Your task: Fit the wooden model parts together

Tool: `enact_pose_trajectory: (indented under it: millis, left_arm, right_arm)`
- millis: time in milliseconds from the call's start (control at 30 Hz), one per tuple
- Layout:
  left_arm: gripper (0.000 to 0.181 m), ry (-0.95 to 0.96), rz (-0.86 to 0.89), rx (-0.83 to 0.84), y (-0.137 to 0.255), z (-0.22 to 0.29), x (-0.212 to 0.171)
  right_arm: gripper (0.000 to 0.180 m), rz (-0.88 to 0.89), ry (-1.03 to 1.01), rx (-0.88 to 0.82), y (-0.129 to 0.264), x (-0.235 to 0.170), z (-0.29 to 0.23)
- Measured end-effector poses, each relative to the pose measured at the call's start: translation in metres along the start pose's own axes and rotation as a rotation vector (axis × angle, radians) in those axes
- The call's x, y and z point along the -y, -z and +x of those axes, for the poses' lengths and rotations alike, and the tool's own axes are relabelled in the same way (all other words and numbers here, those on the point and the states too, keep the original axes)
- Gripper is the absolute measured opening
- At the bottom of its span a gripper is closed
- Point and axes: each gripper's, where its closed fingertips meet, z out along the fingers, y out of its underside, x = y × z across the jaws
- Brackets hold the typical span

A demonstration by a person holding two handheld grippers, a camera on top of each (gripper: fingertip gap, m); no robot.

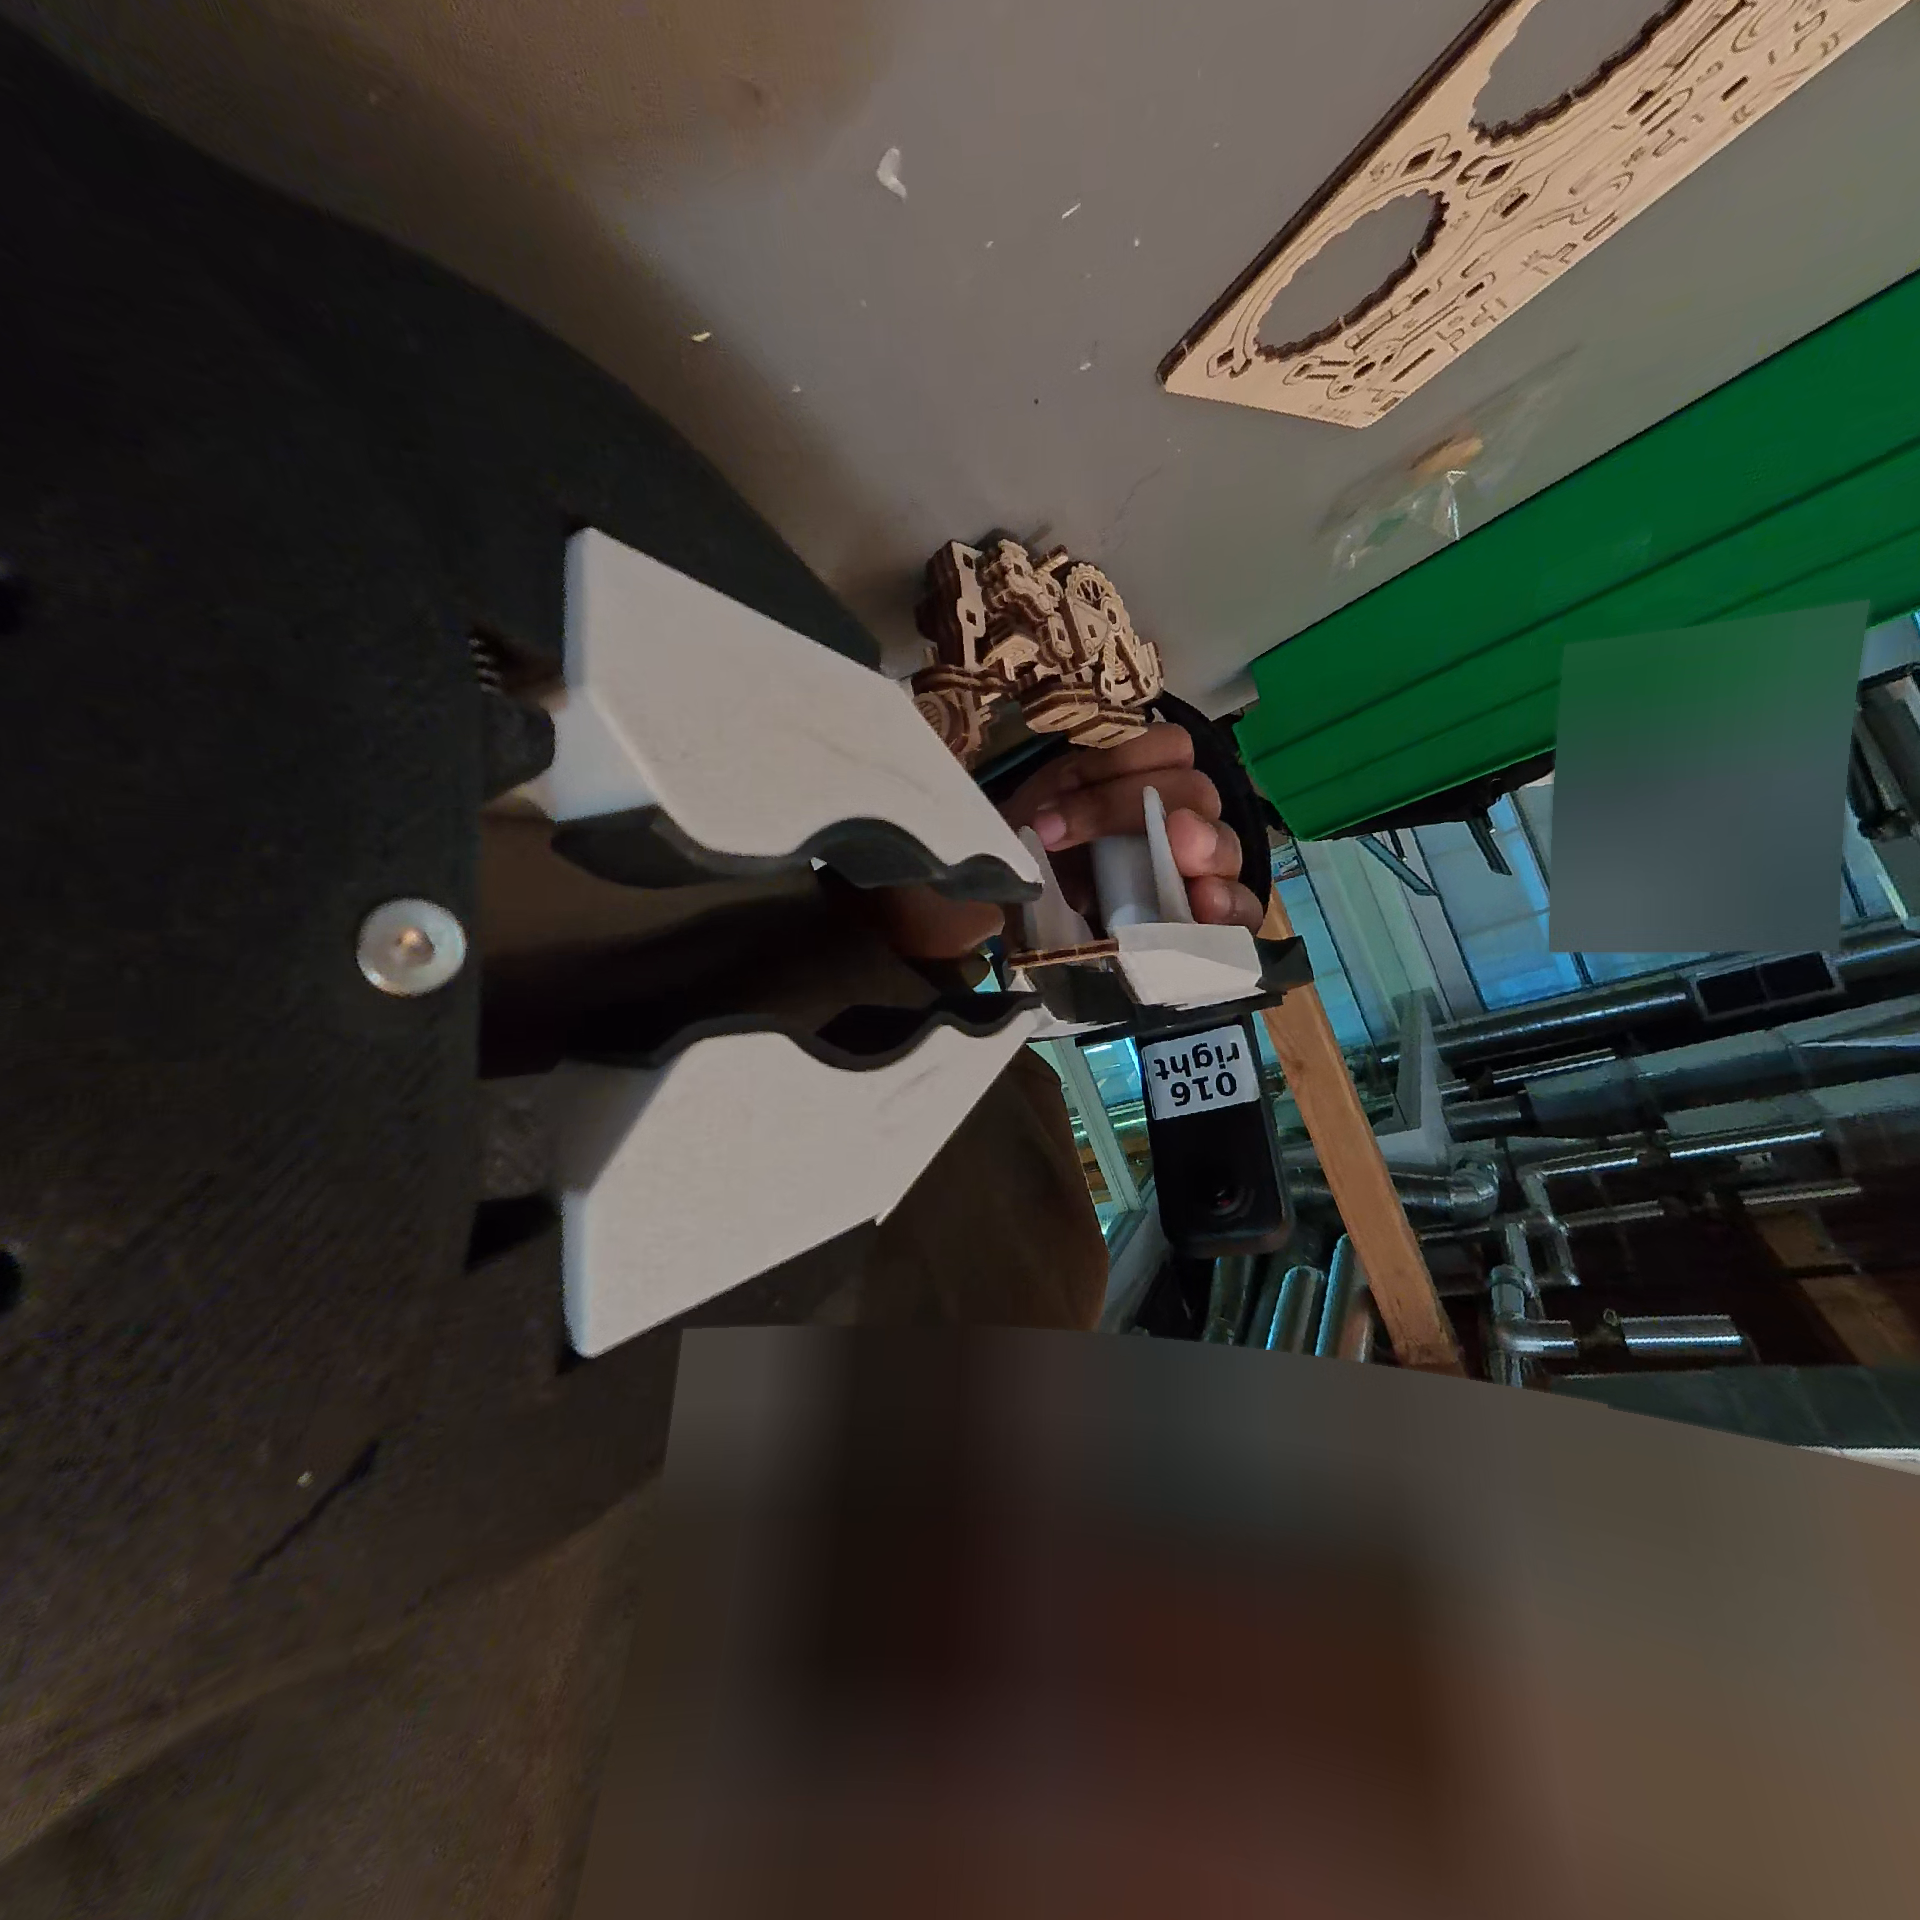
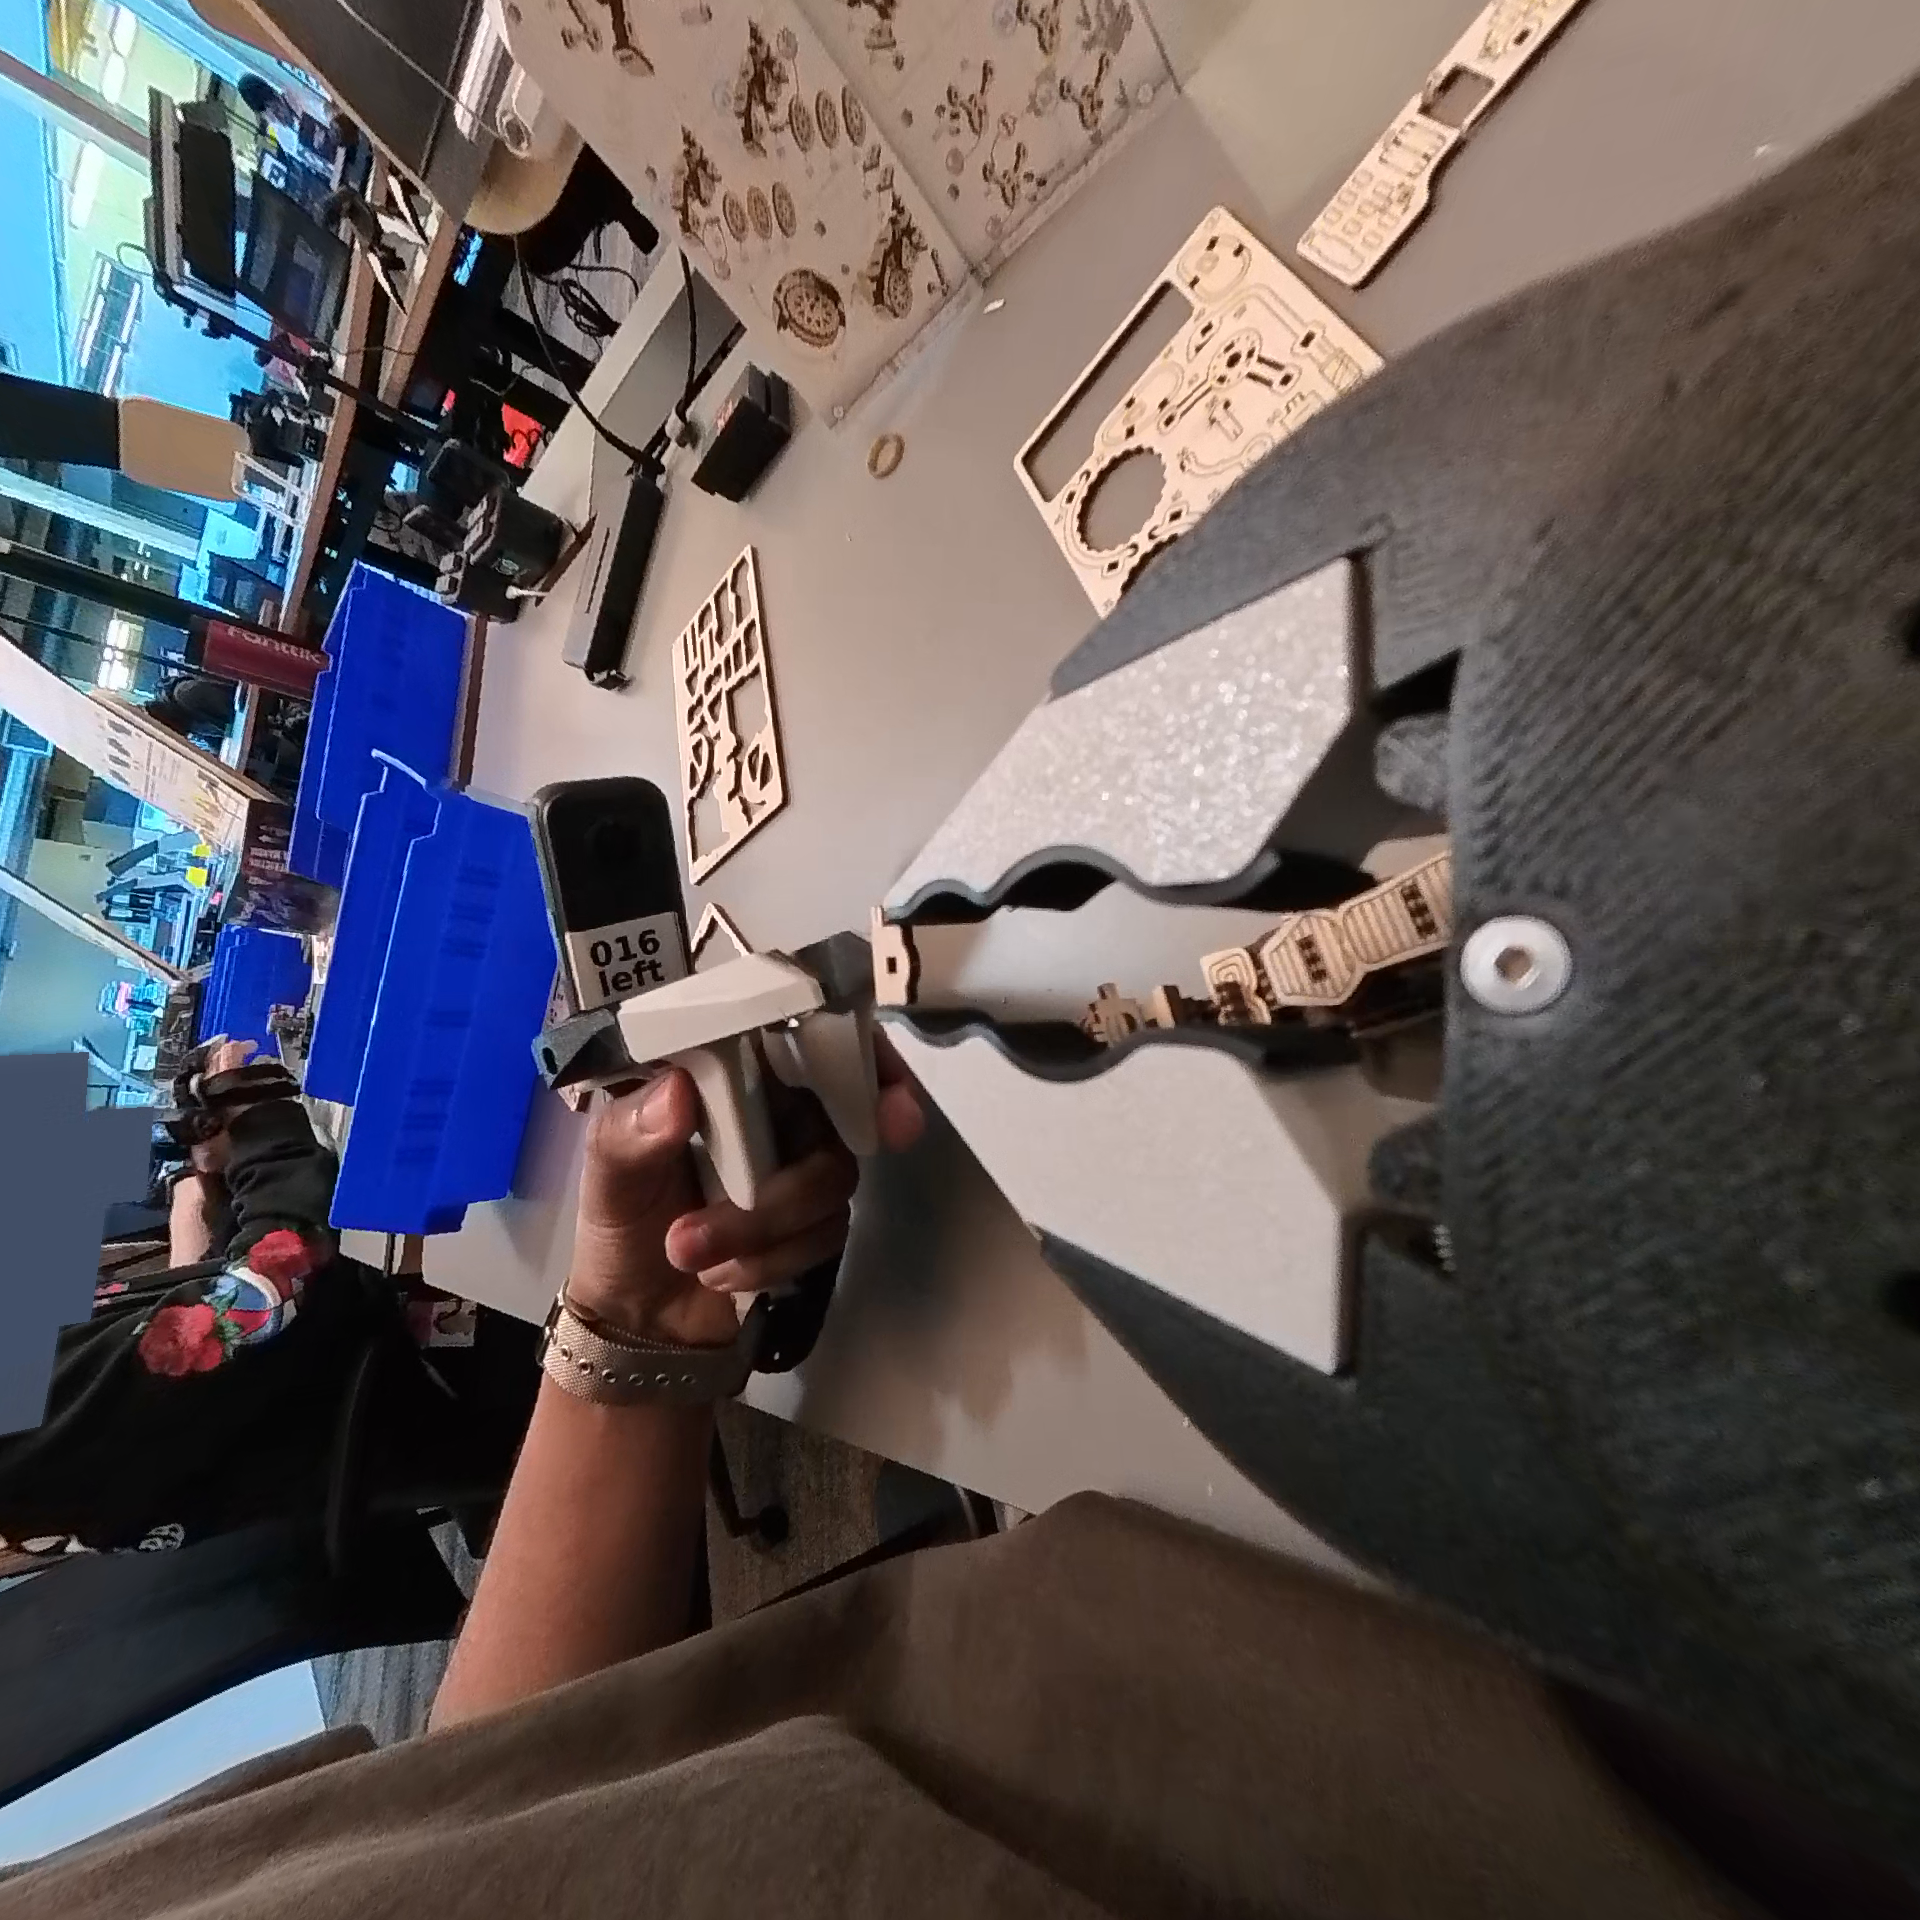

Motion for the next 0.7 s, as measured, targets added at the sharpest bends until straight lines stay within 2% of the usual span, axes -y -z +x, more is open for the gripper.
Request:
enact_pose_trajectory:
  millis: [700]
  left_arm:
    - [0.015, 0.014, -0.021, -0.003, -0.0019, -0.0008, -0.0038]
  right_arm:
    - [0.013, -0.006, 0.014, 0.0, -0.001, -0.0012, -0.0012]
